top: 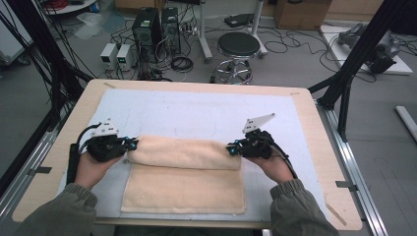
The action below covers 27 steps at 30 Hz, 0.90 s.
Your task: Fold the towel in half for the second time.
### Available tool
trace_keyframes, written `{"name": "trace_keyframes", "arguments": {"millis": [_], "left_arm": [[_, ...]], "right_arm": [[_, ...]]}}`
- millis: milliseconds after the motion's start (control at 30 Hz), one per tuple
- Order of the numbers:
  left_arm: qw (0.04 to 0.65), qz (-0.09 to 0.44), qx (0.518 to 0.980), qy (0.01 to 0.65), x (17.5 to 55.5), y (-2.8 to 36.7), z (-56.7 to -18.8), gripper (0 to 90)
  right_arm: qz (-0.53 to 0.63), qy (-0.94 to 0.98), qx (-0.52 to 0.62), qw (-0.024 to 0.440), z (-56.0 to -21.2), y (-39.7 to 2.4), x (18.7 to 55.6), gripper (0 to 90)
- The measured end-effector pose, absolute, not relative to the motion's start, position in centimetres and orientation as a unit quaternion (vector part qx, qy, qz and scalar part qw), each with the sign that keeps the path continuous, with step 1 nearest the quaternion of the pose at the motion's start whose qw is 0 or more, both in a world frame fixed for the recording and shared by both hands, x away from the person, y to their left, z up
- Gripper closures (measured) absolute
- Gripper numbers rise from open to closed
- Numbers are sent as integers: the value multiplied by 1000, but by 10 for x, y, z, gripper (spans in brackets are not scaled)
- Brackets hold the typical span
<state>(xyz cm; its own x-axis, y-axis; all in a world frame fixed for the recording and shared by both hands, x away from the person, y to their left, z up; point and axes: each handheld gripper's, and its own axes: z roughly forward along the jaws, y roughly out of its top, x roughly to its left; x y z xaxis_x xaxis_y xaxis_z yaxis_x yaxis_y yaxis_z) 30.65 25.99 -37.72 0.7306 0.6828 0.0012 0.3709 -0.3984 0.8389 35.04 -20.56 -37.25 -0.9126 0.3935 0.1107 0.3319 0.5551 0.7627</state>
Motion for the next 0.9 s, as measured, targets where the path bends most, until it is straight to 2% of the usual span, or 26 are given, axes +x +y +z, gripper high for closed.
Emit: {"name": "trace_keyframes", "arguments": {"millis": [100, 167, 267, 433, 700, 833, 900], "left_arm": [[460, 163, 826, 283, 262, 266, -372, 846], [470, 150, 830, 259, 237, 271, -371, 814], [467, 155, 831, 261, 224, 277, -368, 646], [450, 162, 831, 284, 249, 277, -378, 558], [420, 170, 828, 332, 305, 263, -409, 463], [408, 164, 825, 356, 328, 257, -419, 381], [399, 140, 831, 360, 336, 254, -425, 355]], "right_arm": [[440, 882, 166, 42, -353, -209, 313, 813], [451, 881, 141, 36, -344, -212, 291, 747], [464, 874, 140, 32, -339, -217, 280, 643], [437, 882, 170, 50, -354, -213, 301, 596], [367, 899, 224, 79, -397, -203, 351, 450], [359, 899, 239, 73, -413, -203, 368, 397], [356, 900, 247, 57, -420, -204, 374, 372]]}}
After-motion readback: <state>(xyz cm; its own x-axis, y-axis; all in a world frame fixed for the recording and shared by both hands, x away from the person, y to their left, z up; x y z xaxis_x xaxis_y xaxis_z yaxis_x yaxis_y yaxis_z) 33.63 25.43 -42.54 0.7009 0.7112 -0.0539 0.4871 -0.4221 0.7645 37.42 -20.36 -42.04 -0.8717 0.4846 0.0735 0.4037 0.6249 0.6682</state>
